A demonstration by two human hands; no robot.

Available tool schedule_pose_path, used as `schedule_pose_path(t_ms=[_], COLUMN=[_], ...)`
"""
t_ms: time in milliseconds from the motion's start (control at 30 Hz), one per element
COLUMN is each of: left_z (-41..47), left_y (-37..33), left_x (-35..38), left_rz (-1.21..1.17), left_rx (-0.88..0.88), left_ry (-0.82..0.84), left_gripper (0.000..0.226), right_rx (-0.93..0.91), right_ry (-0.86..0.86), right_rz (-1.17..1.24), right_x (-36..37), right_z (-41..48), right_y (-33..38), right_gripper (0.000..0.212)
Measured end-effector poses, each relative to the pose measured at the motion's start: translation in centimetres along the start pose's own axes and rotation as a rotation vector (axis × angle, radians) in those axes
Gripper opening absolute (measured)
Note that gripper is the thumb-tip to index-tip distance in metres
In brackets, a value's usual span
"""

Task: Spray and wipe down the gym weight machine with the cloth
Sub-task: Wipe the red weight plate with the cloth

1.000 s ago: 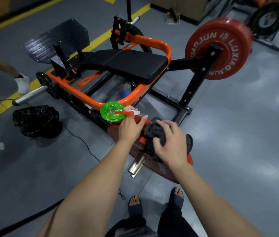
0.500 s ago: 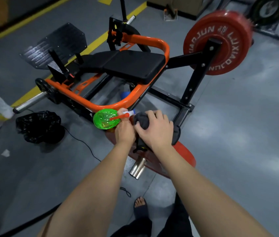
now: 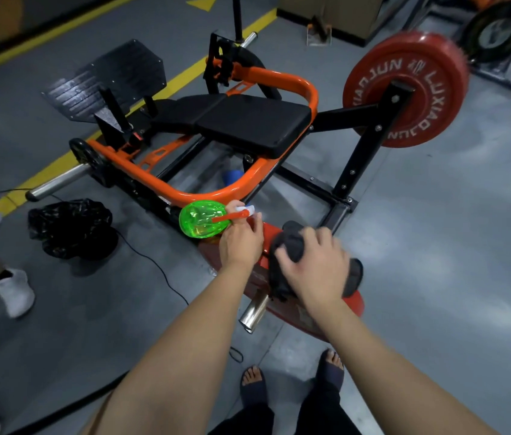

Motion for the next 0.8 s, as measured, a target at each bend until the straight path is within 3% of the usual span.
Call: schedule_pose_path(t_ms=[100,200,233,333,400,600,733,800], left_z=[0.6,1.3,1.3,1.0,1.0,0.7,0.8,0.9], left_y=[1.1,1.9,1.9,1.3,1.0,0.8,0.7,0.9], left_x=[0.4,0.5,0.5,0.1,0.0,-0.1,0.0,0.1], left_rz=[-0.149,-0.129,-0.125,-0.129,-0.027,0.023,0.036,-0.005], left_rx=[-0.103,-0.073,-0.069,-0.045,-0.013,0.012,-0.025,-0.054], left_ry=[0.115,0.113,0.1,0.059,0.048,0.035,0.025,0.053], left_gripper=[0.053,0.072,0.067,0.02,0.03,0.042,0.046,0.046], right_rx=[-0.084,-0.104,-0.147,-0.303,-0.32,0.053,0.2,0.148], right_ry=[0.073,0.091,0.078,0.06,0.039,-0.047,0.087,0.104], right_rz=[-0.043,0.014,0.048,0.181,0.262,0.216,-0.033,-0.094], right_x=[2.2,2.6,2.3,1.0,0.0,-1.7,-0.1,1.2], right_z=[2.2,2.5,2.1,0.8,-0.2,-1.6,1.6,3.1], right_y=[4.5,5.2,4.7,2.5,0.4,-5.2,-1.8,1.1], right_gripper=[0.047,0.046,0.045,0.041,0.039,0.039,0.053,0.056])
Point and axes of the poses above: each hand's wrist, its own z-axis towards the middle knuckle, its own x-axis out of the palm, y = z × x, the point moved 7 cm from there along z, towards the middle knuckle, and after that the axes turned 6 degrees about z, right-handed, at the moved point
